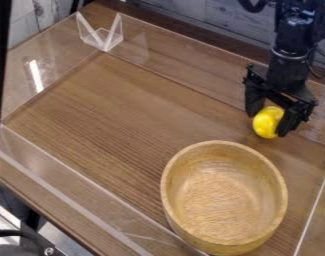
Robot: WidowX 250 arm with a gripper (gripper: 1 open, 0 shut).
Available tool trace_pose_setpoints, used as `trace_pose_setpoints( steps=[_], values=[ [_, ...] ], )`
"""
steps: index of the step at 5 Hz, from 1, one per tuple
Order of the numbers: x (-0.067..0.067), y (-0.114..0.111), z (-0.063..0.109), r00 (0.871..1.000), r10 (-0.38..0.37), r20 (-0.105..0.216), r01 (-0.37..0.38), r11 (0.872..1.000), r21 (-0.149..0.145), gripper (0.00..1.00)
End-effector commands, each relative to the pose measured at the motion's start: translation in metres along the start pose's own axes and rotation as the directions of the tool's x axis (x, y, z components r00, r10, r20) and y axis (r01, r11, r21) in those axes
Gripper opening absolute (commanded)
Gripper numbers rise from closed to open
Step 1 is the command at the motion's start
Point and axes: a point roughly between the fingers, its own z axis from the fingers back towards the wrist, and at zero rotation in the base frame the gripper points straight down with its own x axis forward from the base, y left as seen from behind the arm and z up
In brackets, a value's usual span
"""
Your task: Put the lemon in the brown bowl
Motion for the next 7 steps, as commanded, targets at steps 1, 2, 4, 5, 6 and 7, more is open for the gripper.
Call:
trace_pose_setpoints(
  steps=[1, 2, 4, 5, 6, 7],
  values=[
    [0.007, -0.004, 0.009, 0.998, -0.027, 0.049, 0.027, 1.000, 0.006, 1.00],
    [0.008, -0.005, 0.008, 0.998, -0.033, 0.055, 0.033, 0.999, 0.007, 0.00],
    [0.006, -0.006, 0.011, 0.997, -0.037, 0.064, 0.037, 0.999, 0.002, 0.00],
    [0.002, -0.005, 0.015, 0.997, -0.037, 0.061, 0.037, 0.999, 0.002, 0.00],
    [-0.003, -0.005, 0.020, 0.998, -0.038, 0.056, 0.038, 0.999, 0.002, 0.00],
    [-0.007, -0.005, 0.025, 0.998, -0.041, 0.050, 0.041, 0.999, 0.002, 0.00]
  ],
)
